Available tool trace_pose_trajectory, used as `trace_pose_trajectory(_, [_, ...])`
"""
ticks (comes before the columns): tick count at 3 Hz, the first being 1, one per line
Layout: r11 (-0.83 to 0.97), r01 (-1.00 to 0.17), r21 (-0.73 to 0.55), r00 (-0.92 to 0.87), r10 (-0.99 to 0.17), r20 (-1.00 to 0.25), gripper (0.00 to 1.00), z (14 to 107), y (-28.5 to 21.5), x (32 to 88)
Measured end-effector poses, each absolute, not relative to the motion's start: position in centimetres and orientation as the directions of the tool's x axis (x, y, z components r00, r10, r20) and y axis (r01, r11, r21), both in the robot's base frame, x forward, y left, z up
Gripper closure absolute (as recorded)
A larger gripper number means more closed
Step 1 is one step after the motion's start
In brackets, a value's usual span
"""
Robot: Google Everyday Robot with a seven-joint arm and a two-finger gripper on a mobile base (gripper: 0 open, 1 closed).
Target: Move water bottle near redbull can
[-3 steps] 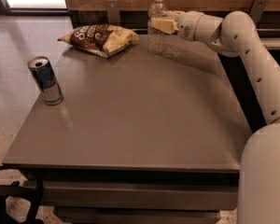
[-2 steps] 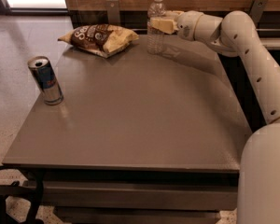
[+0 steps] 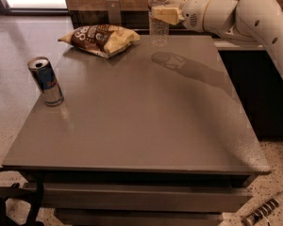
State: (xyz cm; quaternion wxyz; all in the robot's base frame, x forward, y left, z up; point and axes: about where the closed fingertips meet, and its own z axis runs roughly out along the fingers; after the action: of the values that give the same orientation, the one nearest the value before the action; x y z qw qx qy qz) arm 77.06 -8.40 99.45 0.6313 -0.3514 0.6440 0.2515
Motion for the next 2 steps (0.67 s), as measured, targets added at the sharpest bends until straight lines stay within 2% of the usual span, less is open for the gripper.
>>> trace_pose_trajectory(2, [0.572,-0.798,-0.189,0.117,-0.160,-0.980,1.00,100.2,-4.2,70.6])
